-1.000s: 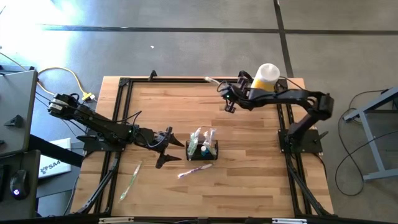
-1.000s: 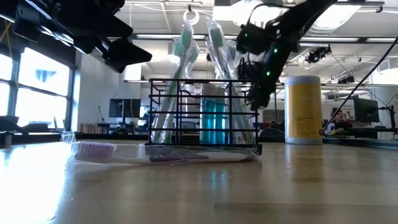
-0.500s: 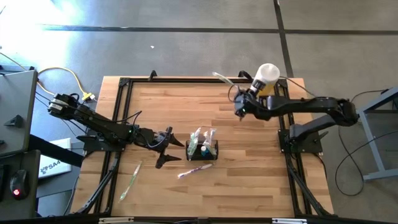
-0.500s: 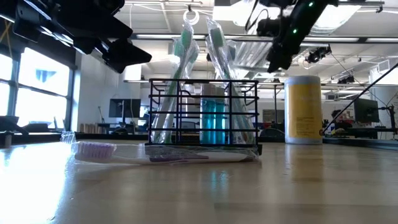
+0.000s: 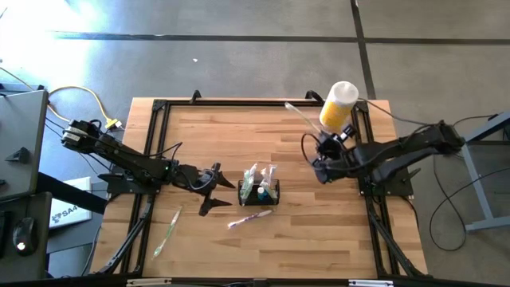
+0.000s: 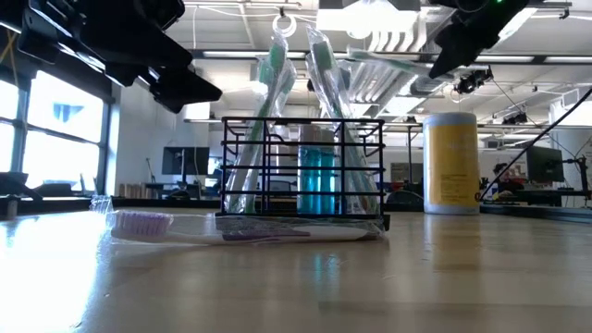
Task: Pick & Place toothbrushing station
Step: Put the green toothbrush into the black wire organizer
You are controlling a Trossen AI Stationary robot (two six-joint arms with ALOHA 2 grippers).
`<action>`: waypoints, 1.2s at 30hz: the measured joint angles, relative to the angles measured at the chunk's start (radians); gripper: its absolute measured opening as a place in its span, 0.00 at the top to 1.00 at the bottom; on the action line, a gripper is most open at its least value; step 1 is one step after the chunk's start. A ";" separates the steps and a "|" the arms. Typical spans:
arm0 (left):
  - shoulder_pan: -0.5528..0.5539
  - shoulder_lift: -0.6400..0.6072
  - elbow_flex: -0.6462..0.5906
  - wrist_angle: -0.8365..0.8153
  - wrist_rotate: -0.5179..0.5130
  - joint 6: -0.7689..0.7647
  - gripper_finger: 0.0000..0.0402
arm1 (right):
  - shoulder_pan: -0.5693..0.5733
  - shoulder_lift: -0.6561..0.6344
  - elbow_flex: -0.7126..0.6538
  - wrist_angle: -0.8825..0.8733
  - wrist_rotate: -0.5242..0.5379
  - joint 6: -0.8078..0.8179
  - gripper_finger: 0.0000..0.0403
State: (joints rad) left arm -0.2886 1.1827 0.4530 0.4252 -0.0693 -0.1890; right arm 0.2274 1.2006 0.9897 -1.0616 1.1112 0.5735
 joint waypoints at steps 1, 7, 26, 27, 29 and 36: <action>0.000 0.000 0.000 0.000 0.000 0.000 0.26 | 0.024 0.001 0.000 -0.022 0.003 0.041 0.96; 0.000 0.000 0.000 -0.011 0.001 0.000 0.26 | 0.186 0.001 -0.001 -0.152 0.022 0.302 0.96; 0.000 0.000 0.000 -0.010 0.002 0.000 0.26 | 0.632 0.002 -0.134 -0.043 0.238 0.681 0.96; 0.000 0.000 0.000 -0.010 0.002 0.000 0.26 | 0.648 0.002 -0.132 -0.036 0.259 0.681 0.96; 0.000 0.000 0.000 -0.010 0.002 0.000 0.26 | 0.678 0.002 -0.131 -0.015 0.302 0.674 0.96; 0.000 0.000 0.000 -0.009 0.002 0.000 0.26 | 0.752 0.002 -0.133 0.101 0.375 0.571 0.96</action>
State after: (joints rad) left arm -0.2886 1.1824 0.4530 0.4160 -0.0669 -0.1886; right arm 0.9793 1.2031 0.8565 -0.9610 1.4862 1.1450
